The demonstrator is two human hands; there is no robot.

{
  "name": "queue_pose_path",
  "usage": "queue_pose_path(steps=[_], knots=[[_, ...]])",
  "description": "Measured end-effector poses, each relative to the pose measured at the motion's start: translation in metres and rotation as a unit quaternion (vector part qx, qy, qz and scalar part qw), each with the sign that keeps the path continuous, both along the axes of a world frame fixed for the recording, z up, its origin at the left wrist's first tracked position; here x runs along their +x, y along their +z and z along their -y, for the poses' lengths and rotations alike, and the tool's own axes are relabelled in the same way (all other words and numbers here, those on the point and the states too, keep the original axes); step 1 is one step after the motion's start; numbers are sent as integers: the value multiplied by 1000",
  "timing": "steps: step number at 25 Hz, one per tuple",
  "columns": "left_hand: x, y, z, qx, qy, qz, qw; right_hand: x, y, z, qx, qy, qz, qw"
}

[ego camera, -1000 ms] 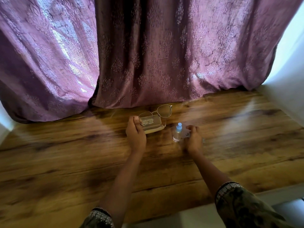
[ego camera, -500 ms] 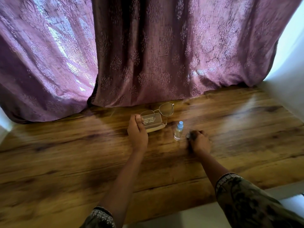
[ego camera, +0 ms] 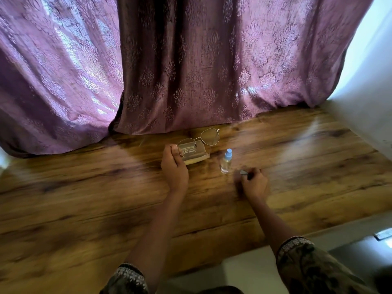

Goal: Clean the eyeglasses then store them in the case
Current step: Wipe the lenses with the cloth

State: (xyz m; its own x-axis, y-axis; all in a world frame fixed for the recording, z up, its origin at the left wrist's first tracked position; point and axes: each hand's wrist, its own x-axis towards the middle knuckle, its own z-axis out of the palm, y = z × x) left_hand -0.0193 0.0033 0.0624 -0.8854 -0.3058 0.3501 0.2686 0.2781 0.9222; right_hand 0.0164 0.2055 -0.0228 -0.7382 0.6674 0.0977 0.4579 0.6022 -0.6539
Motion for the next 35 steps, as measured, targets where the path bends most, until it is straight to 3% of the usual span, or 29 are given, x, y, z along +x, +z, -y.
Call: queue_pose_path(steps=[7,13,16,21,28,35], knots=[[29,-6,6,4,-11,-1,1000,38,46,39,-36,17,-202,978],[50,-4,3,24,-47,-1,999,64,110,83,-25,175,-376,910],[57,1,4,32,-76,-22,996,64,129,99,35,227,-360,904],[62,6,7,25,-95,-49,994,61,130,120,155,232,-298,913],[61,6,14,20,-101,-13,995,76,112,130,180,276,-270,905],[67,12,16,13,-132,-33,991,64,130,130,115,214,-289,926]])
